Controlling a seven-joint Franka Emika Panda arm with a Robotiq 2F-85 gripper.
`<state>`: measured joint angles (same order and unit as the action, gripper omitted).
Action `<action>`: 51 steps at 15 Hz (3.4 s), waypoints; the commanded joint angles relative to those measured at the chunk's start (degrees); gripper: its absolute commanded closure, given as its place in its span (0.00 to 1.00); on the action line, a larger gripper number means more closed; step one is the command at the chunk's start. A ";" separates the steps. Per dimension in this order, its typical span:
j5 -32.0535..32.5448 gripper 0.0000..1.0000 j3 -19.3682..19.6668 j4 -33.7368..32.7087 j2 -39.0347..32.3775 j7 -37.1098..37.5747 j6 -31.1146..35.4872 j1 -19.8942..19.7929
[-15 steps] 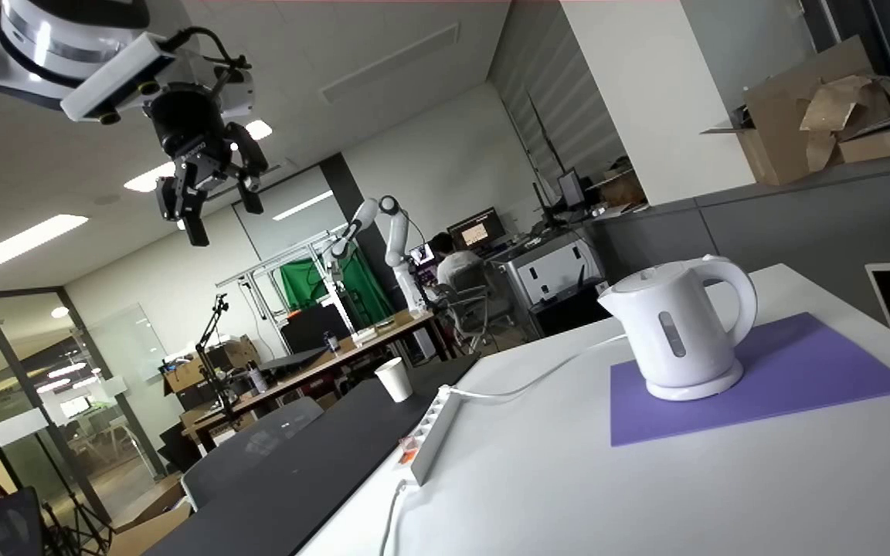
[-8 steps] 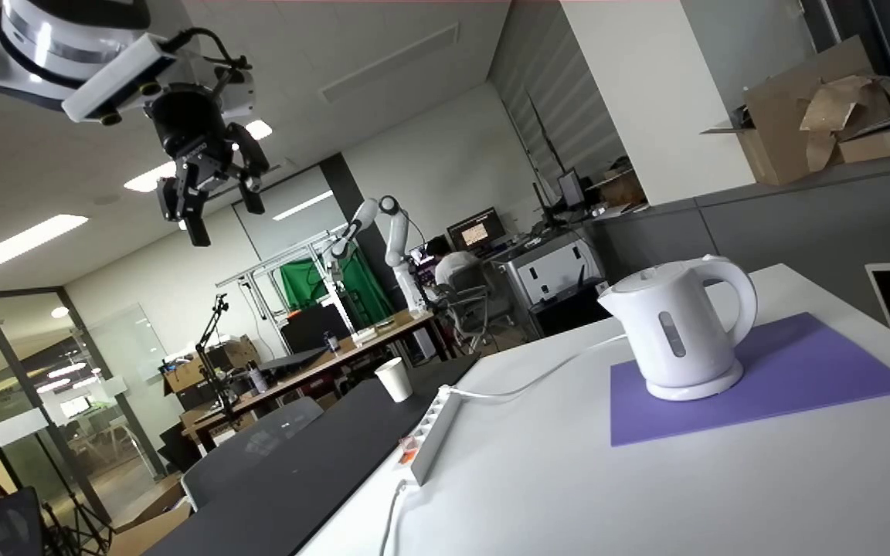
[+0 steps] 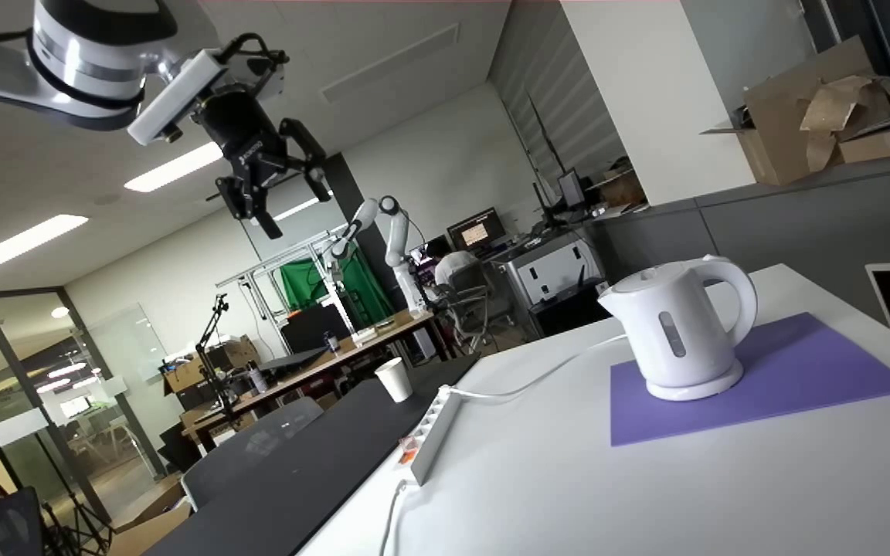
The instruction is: Turn on the electric kettle
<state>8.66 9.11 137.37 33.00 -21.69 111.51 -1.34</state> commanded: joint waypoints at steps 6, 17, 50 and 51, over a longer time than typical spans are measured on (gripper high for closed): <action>2.28 0.00 9.36 -5.99 -15.39 -0.89 19.99 -9.26; -9.57 0.00 15.29 -31.40 -39.68 -5.03 18.27 -19.63; -22.48 0.30 4.82 -60.91 -67.18 -0.57 21.10 -28.84; -22.52 0.35 3.96 -63.58 -69.53 0.43 20.36 -29.51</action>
<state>-12.74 15.70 84.65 -28.34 -24.83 134.10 -28.05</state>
